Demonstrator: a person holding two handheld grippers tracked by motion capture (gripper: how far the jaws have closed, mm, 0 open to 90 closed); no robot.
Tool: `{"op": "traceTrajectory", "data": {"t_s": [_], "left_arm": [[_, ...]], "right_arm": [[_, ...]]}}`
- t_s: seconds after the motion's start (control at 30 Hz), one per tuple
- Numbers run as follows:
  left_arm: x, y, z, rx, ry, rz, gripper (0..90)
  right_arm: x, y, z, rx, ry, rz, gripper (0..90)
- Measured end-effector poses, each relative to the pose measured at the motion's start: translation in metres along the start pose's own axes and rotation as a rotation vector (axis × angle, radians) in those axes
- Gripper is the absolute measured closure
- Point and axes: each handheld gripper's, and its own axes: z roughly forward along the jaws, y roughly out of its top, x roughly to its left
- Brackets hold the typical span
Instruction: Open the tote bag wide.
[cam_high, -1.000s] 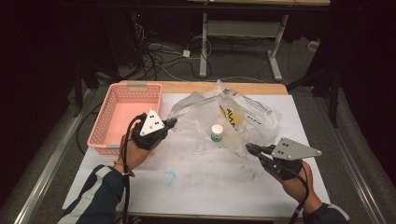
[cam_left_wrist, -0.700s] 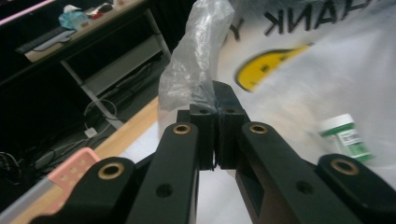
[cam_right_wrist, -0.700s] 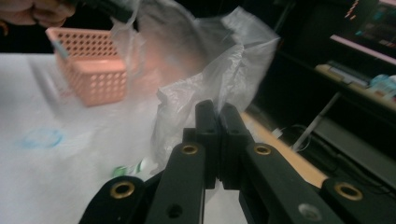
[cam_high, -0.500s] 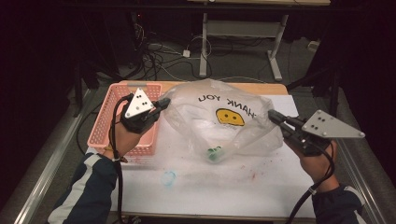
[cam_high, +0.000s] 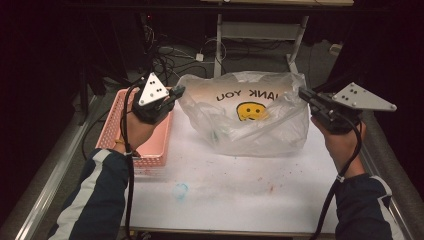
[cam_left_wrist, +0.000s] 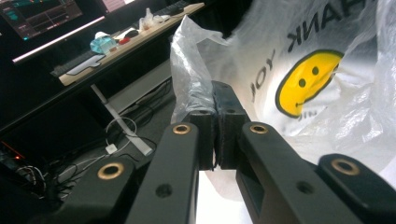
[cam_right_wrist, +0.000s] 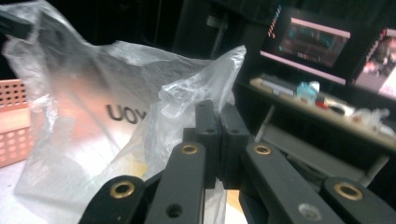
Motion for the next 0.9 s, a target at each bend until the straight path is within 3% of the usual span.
{"op": "traceTrajectory", "data": {"t_s": [0.03, 0.1, 0.3, 0.53, 0.9], "left_arm": [[0.000, 0.000, 0.003, 0.001, 0.005, 0.002, 85.5], [0.000, 0.000, 0.009, 0.001, 0.001, -0.004, 85.5], [-0.001, -0.003, 0.027, 0.006, 0.005, -0.014, 85.5], [0.002, -0.001, 0.042, 0.006, 0.003, -0.022, 85.5], [0.005, -0.002, 0.060, 0.010, 0.002, -0.028, 85.5]], "right_arm": [[-0.005, -0.003, 0.005, 0.011, -0.020, 0.007, 89.7], [-0.012, -0.010, 0.012, 0.022, -0.016, 0.054, 89.7], [-0.022, -0.027, 0.032, 0.064, -0.038, 0.108, 89.6], [-0.025, -0.029, 0.043, 0.098, -0.070, 0.080, 89.6], [-0.038, -0.040, 0.055, 0.137, -0.101, 0.116, 89.6]]}}
